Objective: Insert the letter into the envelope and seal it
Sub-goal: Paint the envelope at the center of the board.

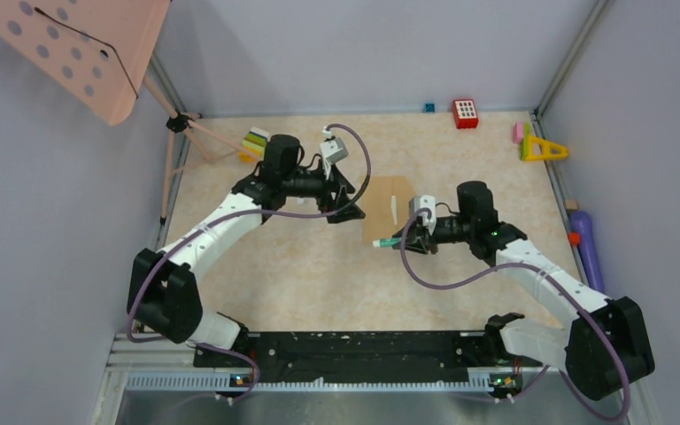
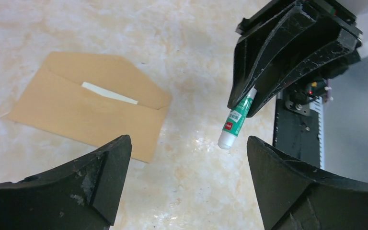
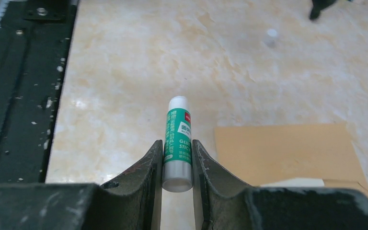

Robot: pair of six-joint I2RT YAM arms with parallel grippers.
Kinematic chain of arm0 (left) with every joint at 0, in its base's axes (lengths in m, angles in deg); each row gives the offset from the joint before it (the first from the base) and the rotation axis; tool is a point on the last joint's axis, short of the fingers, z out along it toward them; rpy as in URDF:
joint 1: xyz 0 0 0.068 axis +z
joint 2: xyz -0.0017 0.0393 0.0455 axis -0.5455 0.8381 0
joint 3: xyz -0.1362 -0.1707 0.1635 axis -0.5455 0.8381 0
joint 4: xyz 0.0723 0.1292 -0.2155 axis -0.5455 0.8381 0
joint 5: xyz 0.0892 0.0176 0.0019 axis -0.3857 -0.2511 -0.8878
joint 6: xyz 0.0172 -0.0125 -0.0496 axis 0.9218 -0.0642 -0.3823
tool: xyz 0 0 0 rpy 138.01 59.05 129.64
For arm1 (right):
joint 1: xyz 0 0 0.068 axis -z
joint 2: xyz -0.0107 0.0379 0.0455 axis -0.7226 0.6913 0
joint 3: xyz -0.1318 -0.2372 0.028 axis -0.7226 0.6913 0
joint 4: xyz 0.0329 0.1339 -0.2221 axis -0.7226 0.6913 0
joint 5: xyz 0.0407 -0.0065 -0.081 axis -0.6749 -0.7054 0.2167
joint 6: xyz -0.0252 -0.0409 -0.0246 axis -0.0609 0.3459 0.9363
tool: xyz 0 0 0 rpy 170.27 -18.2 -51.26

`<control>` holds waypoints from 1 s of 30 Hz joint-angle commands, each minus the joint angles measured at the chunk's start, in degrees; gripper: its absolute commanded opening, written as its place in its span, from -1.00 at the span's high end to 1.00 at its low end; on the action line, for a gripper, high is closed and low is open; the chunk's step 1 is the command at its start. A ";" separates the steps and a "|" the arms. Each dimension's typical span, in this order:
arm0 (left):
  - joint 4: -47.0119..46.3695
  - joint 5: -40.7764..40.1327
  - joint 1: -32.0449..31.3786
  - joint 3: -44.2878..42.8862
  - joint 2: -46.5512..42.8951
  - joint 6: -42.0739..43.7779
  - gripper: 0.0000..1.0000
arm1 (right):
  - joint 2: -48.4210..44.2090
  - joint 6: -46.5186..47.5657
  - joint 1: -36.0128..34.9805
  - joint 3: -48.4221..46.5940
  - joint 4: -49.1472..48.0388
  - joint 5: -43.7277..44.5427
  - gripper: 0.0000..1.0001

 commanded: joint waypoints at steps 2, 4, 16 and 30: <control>-8.90 -8.64 0.35 1.96 0.63 -6.32 -0.74 | -1.13 -6.78 0.38 -3.18 -6.42 17.92 1.00; -10.08 -10.59 0.36 1.60 2.72 -8.96 -0.56 | -0.15 -11.10 0.42 -3.79 -9.12 24.52 1.00; -12.56 -12.80 0.47 -4.85 18.87 -19.96 0.51 | 17.79 -23.69 0.41 -21.89 4.34 42.46 1.00; -11.62 -12.26 1.23 -12.70 31.82 -28.89 0.67 | 31.99 -32.24 0.31 -30.92 13.20 39.05 1.00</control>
